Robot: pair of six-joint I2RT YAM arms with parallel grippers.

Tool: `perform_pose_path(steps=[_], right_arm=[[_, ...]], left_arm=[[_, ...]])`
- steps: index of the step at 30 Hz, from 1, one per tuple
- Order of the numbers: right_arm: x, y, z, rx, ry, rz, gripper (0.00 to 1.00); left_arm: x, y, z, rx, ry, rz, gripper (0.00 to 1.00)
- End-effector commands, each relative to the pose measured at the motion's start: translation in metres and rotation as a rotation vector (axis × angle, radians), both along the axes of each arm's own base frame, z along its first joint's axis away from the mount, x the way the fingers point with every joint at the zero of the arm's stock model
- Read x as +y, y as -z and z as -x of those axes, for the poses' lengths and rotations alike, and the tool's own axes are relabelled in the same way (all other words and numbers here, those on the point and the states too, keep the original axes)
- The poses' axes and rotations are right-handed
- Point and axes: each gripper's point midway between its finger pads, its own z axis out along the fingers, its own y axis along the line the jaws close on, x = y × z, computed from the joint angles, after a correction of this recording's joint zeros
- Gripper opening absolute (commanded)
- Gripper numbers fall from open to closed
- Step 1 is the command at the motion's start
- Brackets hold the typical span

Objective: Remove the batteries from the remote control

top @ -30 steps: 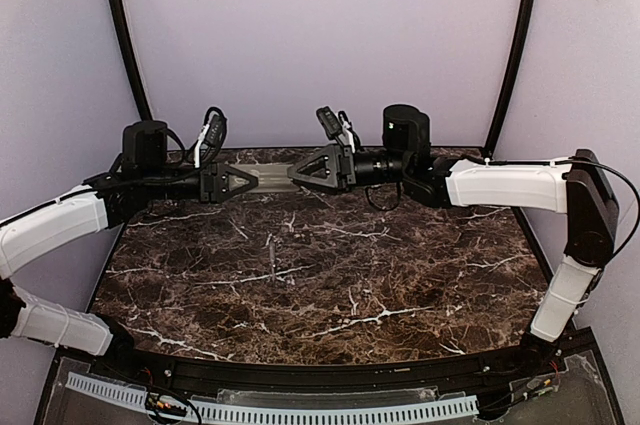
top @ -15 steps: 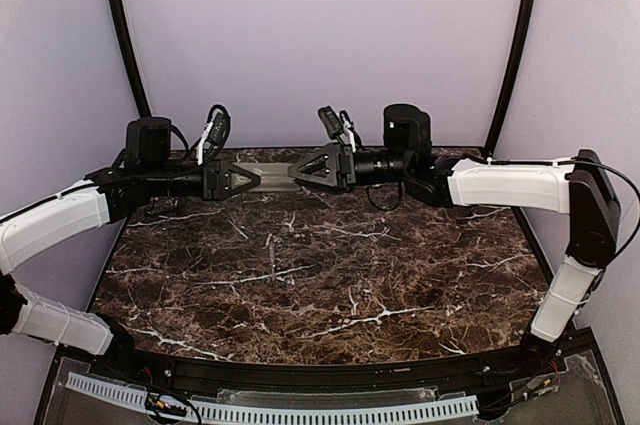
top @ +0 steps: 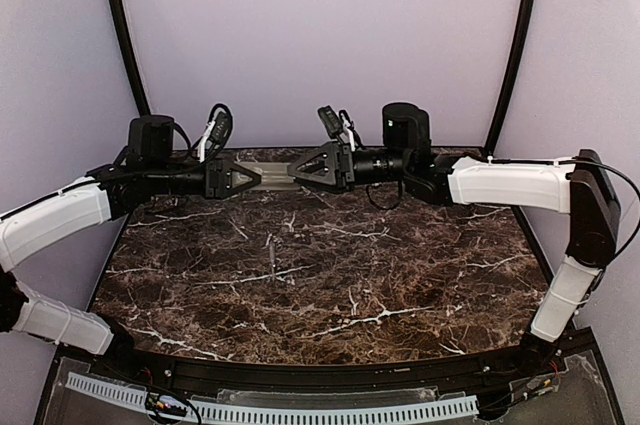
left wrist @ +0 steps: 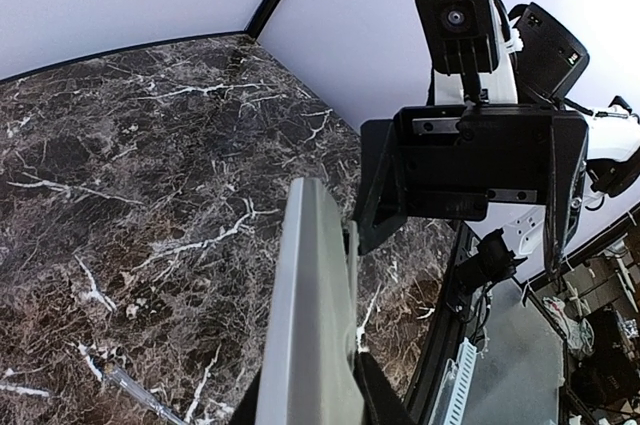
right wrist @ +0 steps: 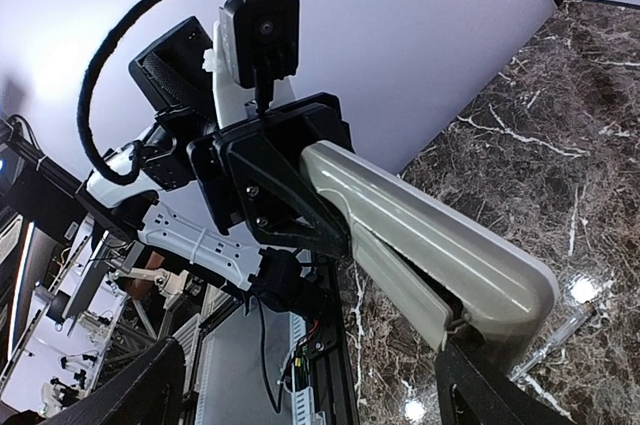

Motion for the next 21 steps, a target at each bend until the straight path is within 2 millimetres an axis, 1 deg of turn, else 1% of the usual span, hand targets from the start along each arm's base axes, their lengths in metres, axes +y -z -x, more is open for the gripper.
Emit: perform_pose_path(steps=[1, 5, 14, 21], right_arm=[[0.006, -0.059, 0.044, -0.135, -0.155, -0.147, 0.86], [0.006, -0.058, 0.043, -0.135, -0.15, -0.143, 0.86], [0.008, -0.044, 0.037, -0.113, -0.129, -0.114, 0.86], [0.008, -0.037, 0.03, -0.103, -0.099, -0.094, 0.86]], left_arm=[[-0.012, 0.001, -0.001, -0.007, 0.02, -0.021, 0.0], [-0.013, 0.005, -0.002, 0.01, 0.025, -0.026, 0.0], [-0.013, 0.006, -0.003, 0.013, 0.02, -0.032, 0.0], [-0.011, 0.013, -0.008, 0.029, -0.009, -0.062, 0.0]])
